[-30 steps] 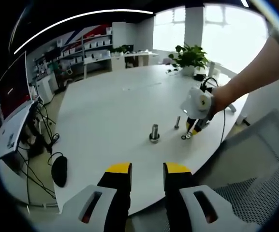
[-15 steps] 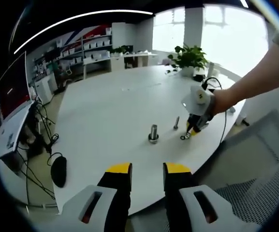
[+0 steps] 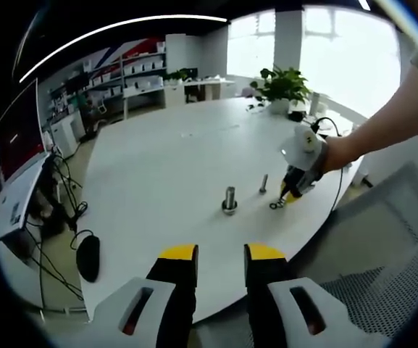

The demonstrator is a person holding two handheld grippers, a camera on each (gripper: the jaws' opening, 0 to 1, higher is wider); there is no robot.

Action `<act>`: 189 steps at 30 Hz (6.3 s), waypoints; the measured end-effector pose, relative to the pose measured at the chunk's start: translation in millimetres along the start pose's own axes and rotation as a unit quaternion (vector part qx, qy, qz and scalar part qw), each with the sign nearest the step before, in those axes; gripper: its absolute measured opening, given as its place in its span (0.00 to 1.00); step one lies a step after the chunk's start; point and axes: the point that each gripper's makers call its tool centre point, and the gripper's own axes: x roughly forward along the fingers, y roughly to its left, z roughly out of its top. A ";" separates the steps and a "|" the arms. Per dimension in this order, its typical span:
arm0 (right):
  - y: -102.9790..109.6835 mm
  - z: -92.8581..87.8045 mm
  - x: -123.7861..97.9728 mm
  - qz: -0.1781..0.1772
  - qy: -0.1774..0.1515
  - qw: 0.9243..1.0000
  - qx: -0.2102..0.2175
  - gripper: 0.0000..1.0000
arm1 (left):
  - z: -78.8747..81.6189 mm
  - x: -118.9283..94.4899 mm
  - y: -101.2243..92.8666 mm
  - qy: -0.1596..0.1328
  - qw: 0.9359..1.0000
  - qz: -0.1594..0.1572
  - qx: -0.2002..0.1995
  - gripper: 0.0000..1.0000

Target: Place the washer onto the threaded stud by aligning its center hole with the stud, sliding it down to the base, and recovering from edge contact or off-axis alignment until the washer reaches the visible bottom stop.

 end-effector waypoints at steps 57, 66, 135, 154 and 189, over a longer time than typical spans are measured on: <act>-37.5 62.0 -50.3 -0.047 -0.092 0.995 -0.012 0.14 | 3.9 0.5 -4.3 -0.011 1.000 -0.012 -0.006 0.24; -39.0 59.3 -48.6 -0.046 -0.086 0.995 -0.008 0.14 | 4.2 0.6 -4.6 -0.011 1.000 -0.014 -0.009 0.24; -13.4 6.6 -11.5 0.013 -0.011 1.000 0.002 0.18 | 3.3 -0.6 -0.6 -0.010 1.000 0.000 -0.005 0.24; 17.7 23.9 1.2 0.036 -0.019 0.998 -0.044 0.19 | -0.8 -1.0 -1.1 -0.001 1.000 0.006 0.003 0.24; 13.9 9.8 3.6 0.048 0.004 0.994 -0.099 0.16 | -2.0 -0.2 0.9 0.002 1.000 0.009 -0.003 0.24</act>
